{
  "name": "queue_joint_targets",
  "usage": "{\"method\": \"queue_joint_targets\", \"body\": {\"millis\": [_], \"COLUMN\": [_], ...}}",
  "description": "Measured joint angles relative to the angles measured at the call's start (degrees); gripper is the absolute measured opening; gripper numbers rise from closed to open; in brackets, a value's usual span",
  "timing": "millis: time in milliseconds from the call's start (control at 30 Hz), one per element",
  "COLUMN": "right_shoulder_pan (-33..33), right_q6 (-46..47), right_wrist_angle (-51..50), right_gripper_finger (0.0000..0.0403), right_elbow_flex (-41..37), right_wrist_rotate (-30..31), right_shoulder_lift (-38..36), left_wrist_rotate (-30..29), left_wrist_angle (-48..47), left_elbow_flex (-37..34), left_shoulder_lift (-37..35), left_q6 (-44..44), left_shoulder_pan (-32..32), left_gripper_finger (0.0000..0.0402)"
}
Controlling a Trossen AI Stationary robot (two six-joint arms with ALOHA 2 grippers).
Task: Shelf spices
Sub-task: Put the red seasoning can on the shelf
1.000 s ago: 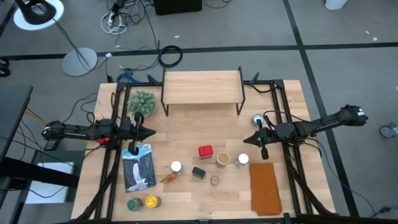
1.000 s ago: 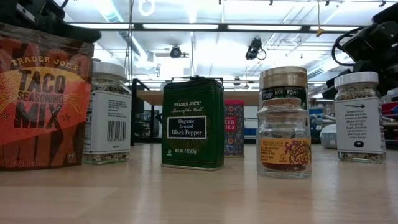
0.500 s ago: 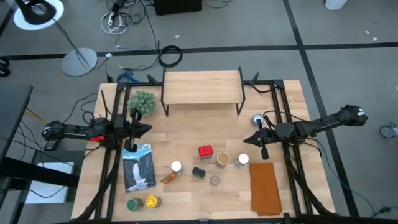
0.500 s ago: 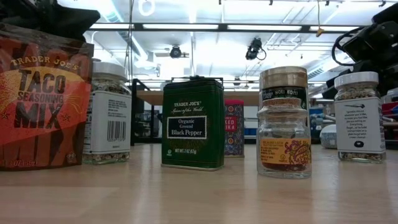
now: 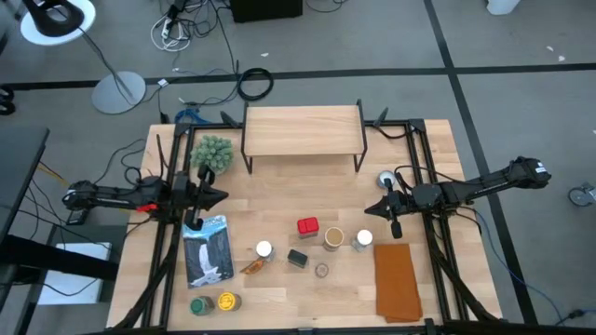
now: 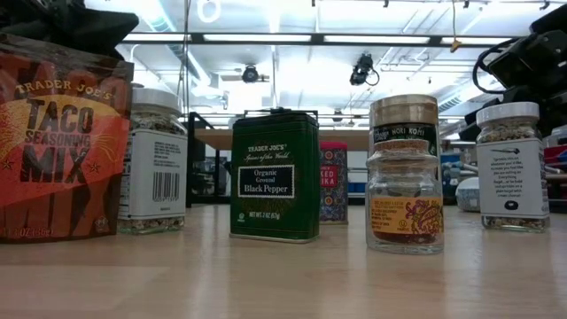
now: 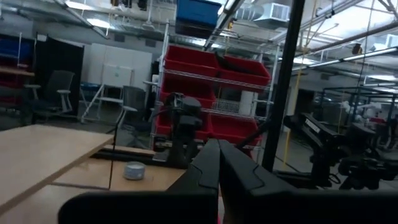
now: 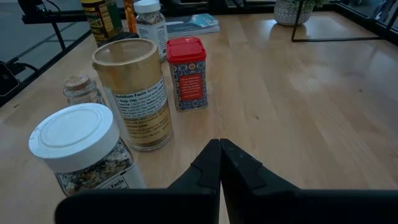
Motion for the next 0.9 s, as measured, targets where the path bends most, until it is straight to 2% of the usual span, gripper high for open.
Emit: {"method": "queue_joint_targets", "body": {"millis": [233, 367, 600, 900], "right_shoulder_pan": [0.02, 0.02, 0.02, 0.02], "right_q6": [0.02, 0.02, 0.02, 0.02], "right_wrist_angle": [0.0, 0.0, 0.02, 0.02], "right_gripper_finger": [0.0008, 0.0008, 0.0008, 0.0008], "right_elbow_flex": [0.0, 0.0, 0.0, 0.0], "right_wrist_rotate": [0.0, 0.0, -0.01, -0.01], "right_shoulder_lift": [0.0, 0.01, 0.0, 0.02], "left_wrist_rotate": [-1.69, -1.71, -2.08, -2.97], "left_wrist_angle": [-1.17, -6.09, -6.4, -8.91], "left_elbow_flex": [0.18, 2.9, 5.43, 8.71], "left_shoulder_lift": [2.3, 5.72, 12.08, 20.6], "left_q6": [-3.9, -4.45, -4.51, -6.06], "left_shoulder_pan": [0.0, 0.0, 0.0, 0.0], "left_gripper_finger": [0.0038, 0.0066, 0.0109, 0.0136]}}
